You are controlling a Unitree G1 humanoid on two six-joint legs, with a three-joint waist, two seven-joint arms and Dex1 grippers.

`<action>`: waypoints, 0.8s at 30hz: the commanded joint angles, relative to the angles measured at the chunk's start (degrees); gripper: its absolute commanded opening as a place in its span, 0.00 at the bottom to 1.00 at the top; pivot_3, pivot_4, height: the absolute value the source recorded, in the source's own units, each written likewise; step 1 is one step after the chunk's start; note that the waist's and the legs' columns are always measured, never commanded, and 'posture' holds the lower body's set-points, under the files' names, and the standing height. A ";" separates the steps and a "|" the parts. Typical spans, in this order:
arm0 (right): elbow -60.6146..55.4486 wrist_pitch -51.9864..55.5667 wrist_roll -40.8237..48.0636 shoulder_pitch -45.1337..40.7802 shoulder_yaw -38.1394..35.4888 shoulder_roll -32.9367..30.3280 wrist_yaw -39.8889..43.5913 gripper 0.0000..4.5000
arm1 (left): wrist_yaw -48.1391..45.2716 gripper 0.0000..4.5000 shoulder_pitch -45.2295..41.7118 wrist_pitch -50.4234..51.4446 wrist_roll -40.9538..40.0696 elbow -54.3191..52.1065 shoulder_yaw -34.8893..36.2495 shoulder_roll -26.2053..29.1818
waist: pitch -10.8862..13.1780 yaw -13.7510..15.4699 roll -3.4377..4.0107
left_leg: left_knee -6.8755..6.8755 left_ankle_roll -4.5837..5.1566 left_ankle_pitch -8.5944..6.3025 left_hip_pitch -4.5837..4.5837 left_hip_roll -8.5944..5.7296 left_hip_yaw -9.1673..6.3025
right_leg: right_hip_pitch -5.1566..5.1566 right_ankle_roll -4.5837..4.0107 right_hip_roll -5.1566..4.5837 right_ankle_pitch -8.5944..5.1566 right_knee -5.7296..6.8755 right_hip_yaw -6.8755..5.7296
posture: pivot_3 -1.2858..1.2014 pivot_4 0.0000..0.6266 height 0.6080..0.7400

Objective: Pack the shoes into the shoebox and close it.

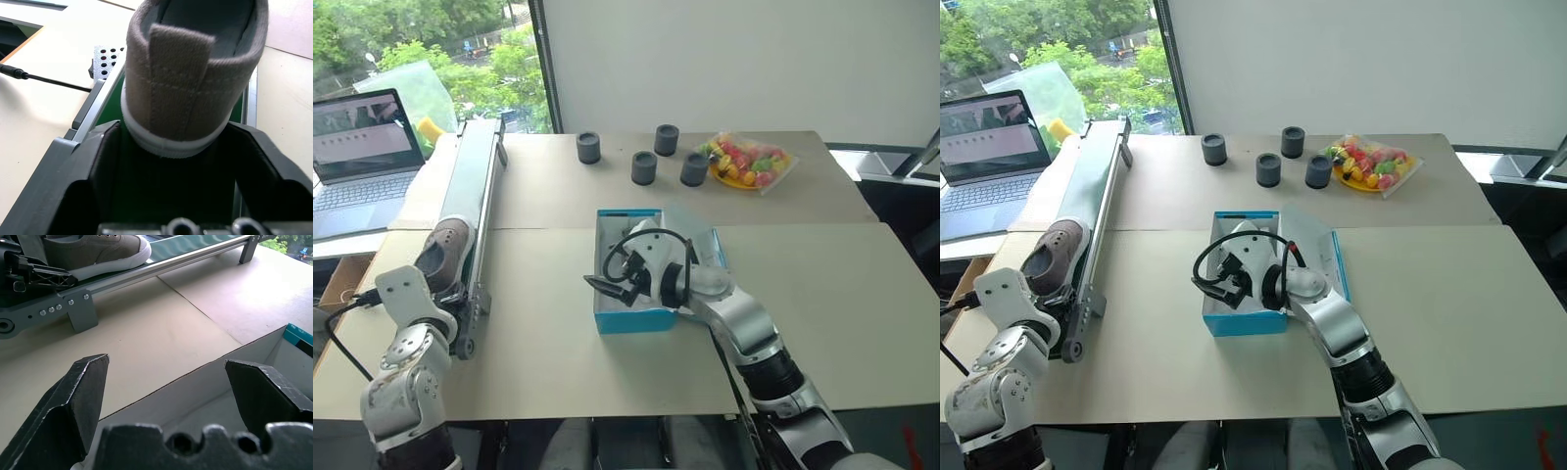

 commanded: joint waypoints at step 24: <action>15.76 33.53 46.74 -15.01 -46.39 22.76 -22.82 1.00 | -5.50 0.51 2.64 -22.64 10.14 -15.33 -33.06 -6.20 | 0.01 0.58 -0.06 | -0.02 -0.01 -0.02 -0.27 0.10 -0.06 | -0.15 -0.01 -0.02 0.02 -0.09 0.01 | 0.52 0.24 1.00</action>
